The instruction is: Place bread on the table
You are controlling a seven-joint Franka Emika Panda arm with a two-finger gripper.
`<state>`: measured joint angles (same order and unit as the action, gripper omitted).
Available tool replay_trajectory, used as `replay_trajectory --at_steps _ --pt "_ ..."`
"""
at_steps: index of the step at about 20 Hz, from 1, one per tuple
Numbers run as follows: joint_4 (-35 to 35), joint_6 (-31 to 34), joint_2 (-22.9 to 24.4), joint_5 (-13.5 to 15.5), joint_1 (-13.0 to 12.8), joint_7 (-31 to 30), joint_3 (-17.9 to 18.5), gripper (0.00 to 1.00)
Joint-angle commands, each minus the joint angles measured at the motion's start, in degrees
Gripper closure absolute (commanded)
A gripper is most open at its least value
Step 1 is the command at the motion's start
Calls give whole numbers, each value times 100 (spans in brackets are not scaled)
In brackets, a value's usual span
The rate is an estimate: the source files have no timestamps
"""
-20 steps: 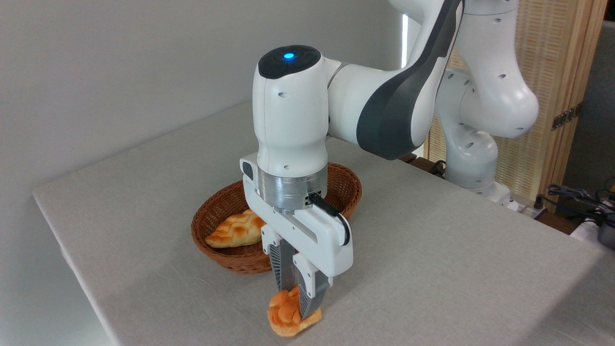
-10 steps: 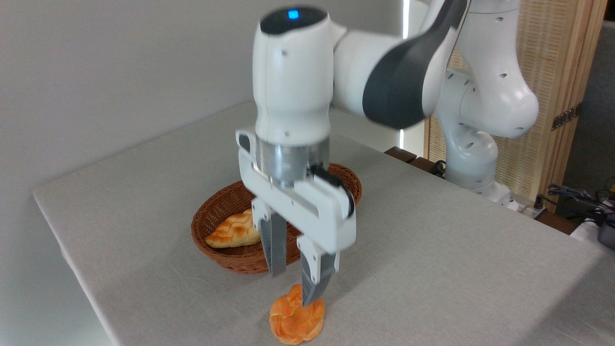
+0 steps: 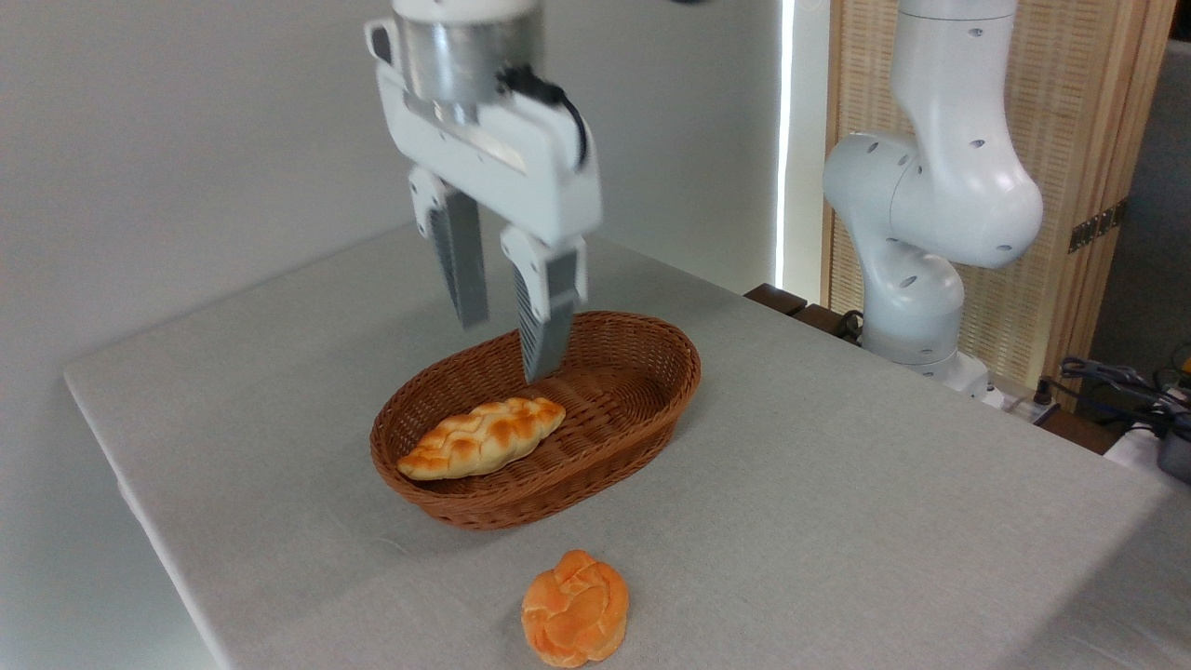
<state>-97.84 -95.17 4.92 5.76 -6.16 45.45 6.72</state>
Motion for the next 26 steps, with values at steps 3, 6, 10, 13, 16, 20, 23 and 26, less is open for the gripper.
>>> replay_trajectory --at_steps 3,6,10,13,16,20,23,26 --pt "433 403 -123 -13 27 -467 -267 0" --pt "441 394 -246 -144 27 -449 -276 0" --pt "555 403 -360 -321 36 -475 -303 0" --pt "564 403 -404 -321 36 -536 -372 0" --pt "564 482 -413 -321 62 -555 -504 0" --pt "564 561 -396 -312 607 -537 -970 0" --pt "564 561 -370 -321 607 -537 -953 0" --pt "556 561 -343 -329 607 -475 -936 0"
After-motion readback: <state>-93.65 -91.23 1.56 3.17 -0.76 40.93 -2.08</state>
